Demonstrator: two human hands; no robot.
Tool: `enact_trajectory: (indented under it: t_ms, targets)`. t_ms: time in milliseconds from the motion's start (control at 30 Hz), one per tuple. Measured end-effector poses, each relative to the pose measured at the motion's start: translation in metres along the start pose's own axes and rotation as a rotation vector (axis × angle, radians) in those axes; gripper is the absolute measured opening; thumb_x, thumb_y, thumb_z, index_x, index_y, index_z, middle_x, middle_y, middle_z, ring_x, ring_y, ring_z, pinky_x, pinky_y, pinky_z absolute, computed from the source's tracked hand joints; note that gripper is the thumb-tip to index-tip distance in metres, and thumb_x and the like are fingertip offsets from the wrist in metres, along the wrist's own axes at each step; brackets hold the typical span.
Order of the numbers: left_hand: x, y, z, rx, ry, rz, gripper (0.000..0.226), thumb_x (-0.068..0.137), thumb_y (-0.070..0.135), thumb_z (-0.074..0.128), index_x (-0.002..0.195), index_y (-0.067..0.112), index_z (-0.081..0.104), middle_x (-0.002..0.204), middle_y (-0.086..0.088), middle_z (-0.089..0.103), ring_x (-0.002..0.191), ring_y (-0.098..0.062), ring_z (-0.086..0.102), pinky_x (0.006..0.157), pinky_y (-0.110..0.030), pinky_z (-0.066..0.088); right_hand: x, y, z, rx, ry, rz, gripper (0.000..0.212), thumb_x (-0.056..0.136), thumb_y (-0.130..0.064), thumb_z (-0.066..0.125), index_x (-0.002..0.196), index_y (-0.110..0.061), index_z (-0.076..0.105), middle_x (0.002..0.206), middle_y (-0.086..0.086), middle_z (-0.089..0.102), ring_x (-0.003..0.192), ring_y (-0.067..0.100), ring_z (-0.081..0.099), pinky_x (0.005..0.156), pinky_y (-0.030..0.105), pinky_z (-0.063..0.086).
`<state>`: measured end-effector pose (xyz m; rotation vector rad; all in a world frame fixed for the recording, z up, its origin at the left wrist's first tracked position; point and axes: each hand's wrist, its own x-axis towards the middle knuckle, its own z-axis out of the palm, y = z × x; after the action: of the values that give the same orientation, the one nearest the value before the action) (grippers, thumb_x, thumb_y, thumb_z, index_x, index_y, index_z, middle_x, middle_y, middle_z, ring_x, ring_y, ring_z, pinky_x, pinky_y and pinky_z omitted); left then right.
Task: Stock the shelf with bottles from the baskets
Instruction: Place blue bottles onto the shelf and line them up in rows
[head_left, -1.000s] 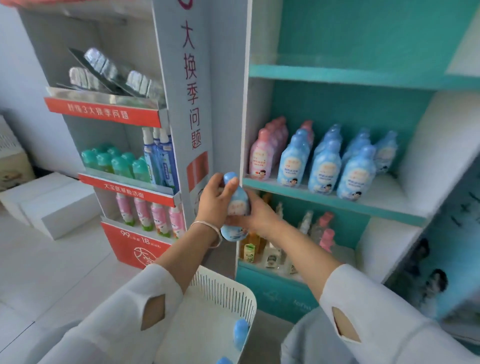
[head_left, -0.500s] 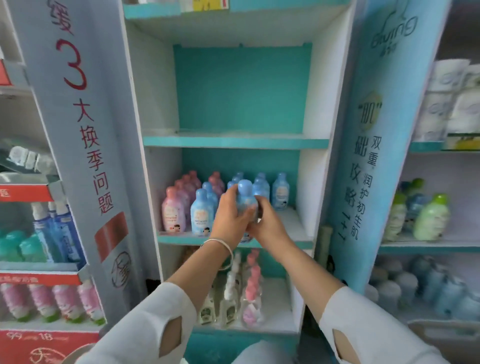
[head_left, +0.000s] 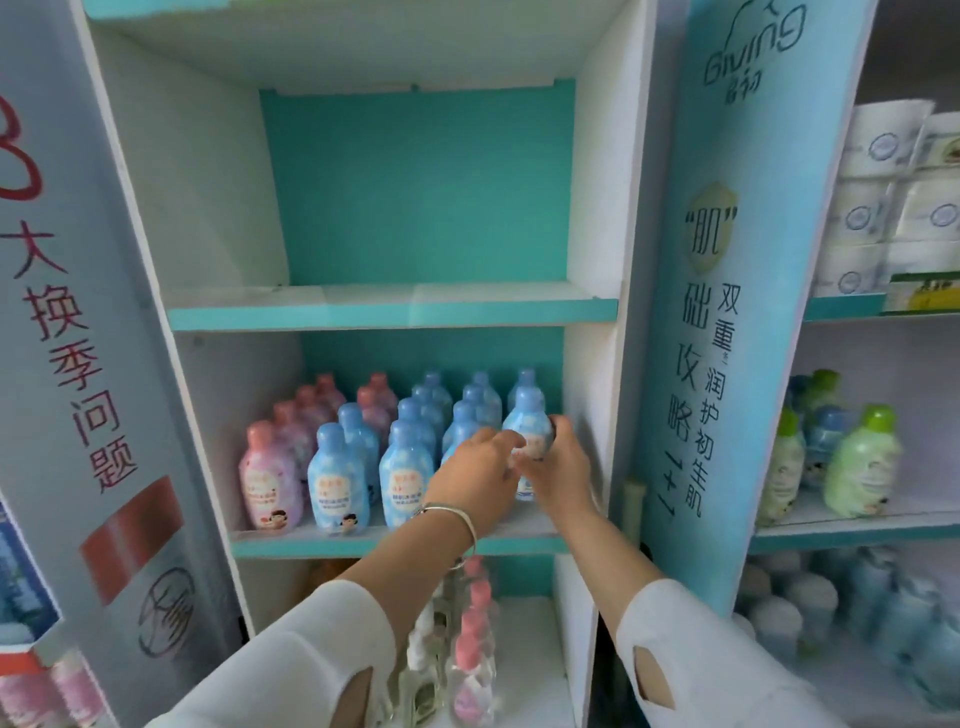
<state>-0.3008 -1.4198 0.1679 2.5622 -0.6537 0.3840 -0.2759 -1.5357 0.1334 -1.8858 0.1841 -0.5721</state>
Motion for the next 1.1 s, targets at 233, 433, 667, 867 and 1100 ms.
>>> enact_trajectory:
  t_ms: [233, 433, 667, 867, 1100]
  targets:
    - [0.029, -0.010, 0.017, 0.222, 0.093, 0.248, 0.055, 0.082, 0.031, 0.017, 0.115, 0.020, 0.060, 0.106, -0.004, 0.063, 0.102, -0.026, 0.055, 0.082, -0.036, 0.047, 0.043, 0.015, 0.021, 0.148, 0.064, 0.137, 0.022, 0.080, -0.013, 0.064, 0.097, -0.014, 0.049, 0.091, 0.004, 0.059, 0.081, 0.022, 0.055, 0.068, 0.025, 0.040]
    - [0.037, -0.016, 0.029, 0.293, 0.198, 0.340, 0.032, 0.076, 0.027, 0.036, 0.065, 0.021, 0.065, 0.061, 0.006, 0.062, 0.053, -0.018, 0.059, 0.043, -0.023, 0.048, 0.056, 0.018, 0.030, 0.228, 0.046, 0.182, 0.046, 0.064, -0.041, 0.035, 0.098, -0.016, 0.051, 0.094, 0.008, 0.055, 0.085, 0.021, 0.051, 0.082, 0.037, 0.046]
    - [0.026, -0.010, 0.018, 0.184, 0.125, 0.277, 0.057, 0.078, 0.036, 0.015, 0.089, 0.016, 0.067, 0.088, -0.003, 0.066, 0.084, -0.025, 0.060, 0.065, -0.030, 0.046, 0.051, 0.021, 0.024, -0.070, -0.015, 0.151, 0.068, 0.085, -0.024, 0.060, 0.144, -0.007, 0.030, 0.141, 0.016, 0.043, 0.126, 0.031, 0.045, 0.102, 0.034, 0.035]
    - [-0.008, -0.014, 0.001, 0.130, 0.084, 0.097, 0.027, 0.095, 0.018, 0.040, 0.111, 0.018, 0.062, 0.109, -0.004, 0.062, 0.108, -0.023, 0.053, 0.083, -0.035, 0.047, 0.010, 0.017, 0.015, -0.238, 0.073, -0.019, 0.047, 0.088, -0.018, 0.059, 0.132, -0.010, 0.045, 0.125, 0.018, 0.050, 0.116, 0.034, 0.049, 0.095, 0.036, 0.039]
    - [-0.074, -0.035, -0.024, 0.149, 0.075, -0.025, 0.028, 0.095, 0.022, 0.042, 0.117, 0.023, 0.058, 0.110, 0.000, 0.064, 0.104, -0.023, 0.059, 0.081, -0.034, 0.051, -0.059, -0.018, 0.017, -0.327, 0.055, -0.229, 0.021, 0.096, -0.026, 0.046, 0.099, -0.010, 0.059, 0.095, 0.009, 0.066, 0.087, 0.029, 0.059, 0.065, 0.033, 0.041]
